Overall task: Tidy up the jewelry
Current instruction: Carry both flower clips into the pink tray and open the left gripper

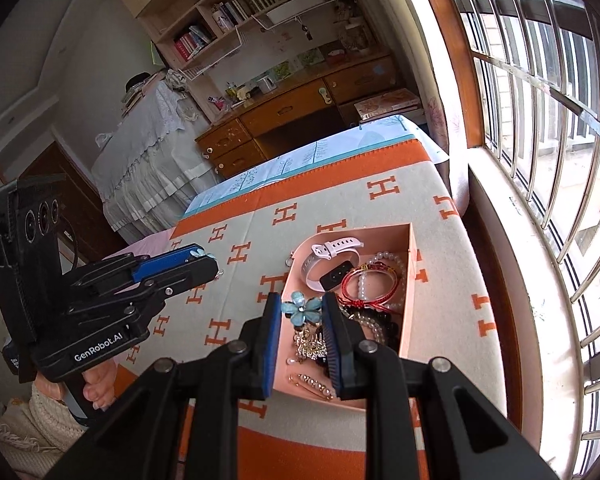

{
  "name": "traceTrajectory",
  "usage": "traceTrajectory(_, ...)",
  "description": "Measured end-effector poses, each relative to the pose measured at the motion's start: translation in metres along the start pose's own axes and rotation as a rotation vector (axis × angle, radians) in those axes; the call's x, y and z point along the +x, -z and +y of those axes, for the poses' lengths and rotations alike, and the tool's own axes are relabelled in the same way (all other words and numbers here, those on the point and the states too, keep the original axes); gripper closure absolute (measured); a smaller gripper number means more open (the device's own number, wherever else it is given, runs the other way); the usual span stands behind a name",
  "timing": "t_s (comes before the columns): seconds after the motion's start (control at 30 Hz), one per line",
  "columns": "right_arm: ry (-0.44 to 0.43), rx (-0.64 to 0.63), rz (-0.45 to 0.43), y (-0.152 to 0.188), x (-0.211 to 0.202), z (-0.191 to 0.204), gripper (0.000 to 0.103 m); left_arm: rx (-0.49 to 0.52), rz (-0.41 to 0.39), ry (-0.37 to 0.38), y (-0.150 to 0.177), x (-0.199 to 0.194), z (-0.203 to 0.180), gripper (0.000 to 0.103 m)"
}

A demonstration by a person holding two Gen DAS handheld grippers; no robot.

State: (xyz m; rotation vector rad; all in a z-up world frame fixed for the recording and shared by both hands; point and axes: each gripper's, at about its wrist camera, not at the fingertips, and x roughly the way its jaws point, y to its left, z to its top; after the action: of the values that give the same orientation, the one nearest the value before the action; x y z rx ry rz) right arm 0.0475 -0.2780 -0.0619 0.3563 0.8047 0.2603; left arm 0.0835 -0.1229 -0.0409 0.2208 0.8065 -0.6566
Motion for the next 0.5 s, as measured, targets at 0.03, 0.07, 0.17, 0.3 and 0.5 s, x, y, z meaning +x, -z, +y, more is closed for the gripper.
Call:
traceTrajectory(0.03, 0.006, -0.007, 0.004, 0.002, 0.001, -0.001, 0.082, -0.008, 0.002, 0.002, 0.003, 0.004, -0.004, 0.082)
traceTrajectory(0.07, 0.013, -0.016, 0.009, 0.005, 0.002, -0.002, 0.082, -0.016, 0.005, -0.006, 0.006, 0.007, -0.007, 0.082)
traceTrajectory(0.17, 0.050, -0.050, 0.038, 0.014, 0.010, -0.005, 0.082, -0.036, 0.014, -0.007, 0.015, 0.015, -0.015, 0.082)
traceTrajectory(0.3, 0.090, -0.106, 0.091, 0.027, 0.026, -0.005, 0.082, -0.059, 0.021, -0.034, 0.025, 0.022, -0.018, 0.082)
traceTrajectory(0.5, 0.087, -0.099, 0.159, 0.037, 0.043, -0.012, 0.082, -0.079, 0.040, -0.047, 0.040, 0.025, -0.019, 0.082)
